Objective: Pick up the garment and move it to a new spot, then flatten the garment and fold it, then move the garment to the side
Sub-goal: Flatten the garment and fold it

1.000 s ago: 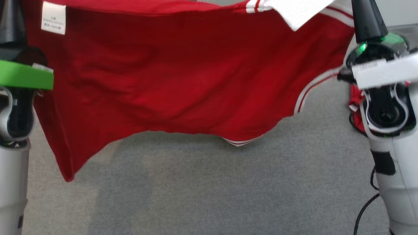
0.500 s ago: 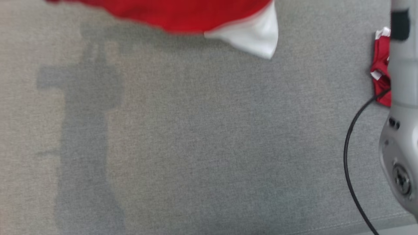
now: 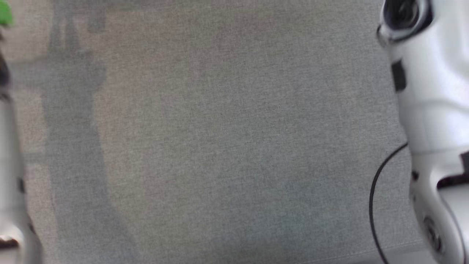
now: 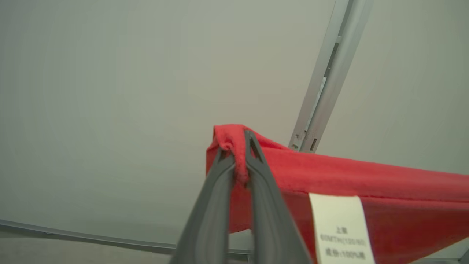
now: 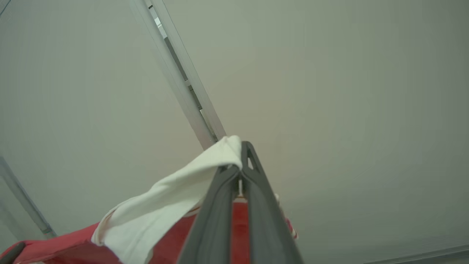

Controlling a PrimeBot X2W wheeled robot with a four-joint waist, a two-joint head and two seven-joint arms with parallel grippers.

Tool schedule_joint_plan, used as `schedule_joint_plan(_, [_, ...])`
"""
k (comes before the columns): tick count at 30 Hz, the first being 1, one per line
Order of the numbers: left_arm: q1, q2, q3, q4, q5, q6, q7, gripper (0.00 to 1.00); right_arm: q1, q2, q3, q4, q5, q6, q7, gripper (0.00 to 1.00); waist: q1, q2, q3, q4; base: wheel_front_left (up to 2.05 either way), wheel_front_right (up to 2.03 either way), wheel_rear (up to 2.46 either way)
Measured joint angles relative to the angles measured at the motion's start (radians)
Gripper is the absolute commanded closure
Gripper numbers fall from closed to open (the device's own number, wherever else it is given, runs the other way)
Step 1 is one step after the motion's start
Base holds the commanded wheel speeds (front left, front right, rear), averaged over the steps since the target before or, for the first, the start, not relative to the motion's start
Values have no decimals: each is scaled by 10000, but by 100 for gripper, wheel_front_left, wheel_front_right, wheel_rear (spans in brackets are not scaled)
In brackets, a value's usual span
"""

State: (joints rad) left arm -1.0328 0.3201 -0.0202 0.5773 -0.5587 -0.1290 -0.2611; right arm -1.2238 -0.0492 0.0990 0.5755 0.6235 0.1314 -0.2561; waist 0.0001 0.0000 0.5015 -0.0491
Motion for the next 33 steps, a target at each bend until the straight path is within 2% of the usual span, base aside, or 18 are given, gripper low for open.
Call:
schedule_joint_plan(3, [1838, -627, 272, 29, -290, 0, 2, 100, 1537, -35, 307, -303, 579, 0, -10, 100, 0, 0, -206, 10, 0, 0, 0])
schedule_joint_plan(6, [3382, -1014, 752, 174, -278, -29, 2, 100, 3182, -107, 491, -654, 1147, 0, -12, 100, 0, 0, -475, 0, 0, 0, 0])
schedule_joint_plan(12, [5728, -1919, 1413, 314, -67, -33, 4, 100, 6277, -282, 479, -1151, 2056, 2, -12, 100, -2, 0, -1147, -64, 0, 0, 0])
schedule_joint_plan(17, [7135, -2439, 1848, 61, 341, -35, 4, 100, 8362, -316, 481, -1325, 2499, 4, -12, 100, -2, 1, -1811, -107, 0, 0, 0])
schedule_joint_plan(27, [9155, -2742, 1885, -405, 963, -36, 4, 100, 10817, -228, 428, -1655, 3089, 4, -12, 100, -2, 0, -3071, -162, 0, 0, 0])
schedule_joint_plan(33, [10159, -2752, 1649, -746, 583, -36, 4, 100, 11875, -217, 466, -1739, 3321, 4, -27, 100, -2, 0, -3731, -156, 0, 0, 0])
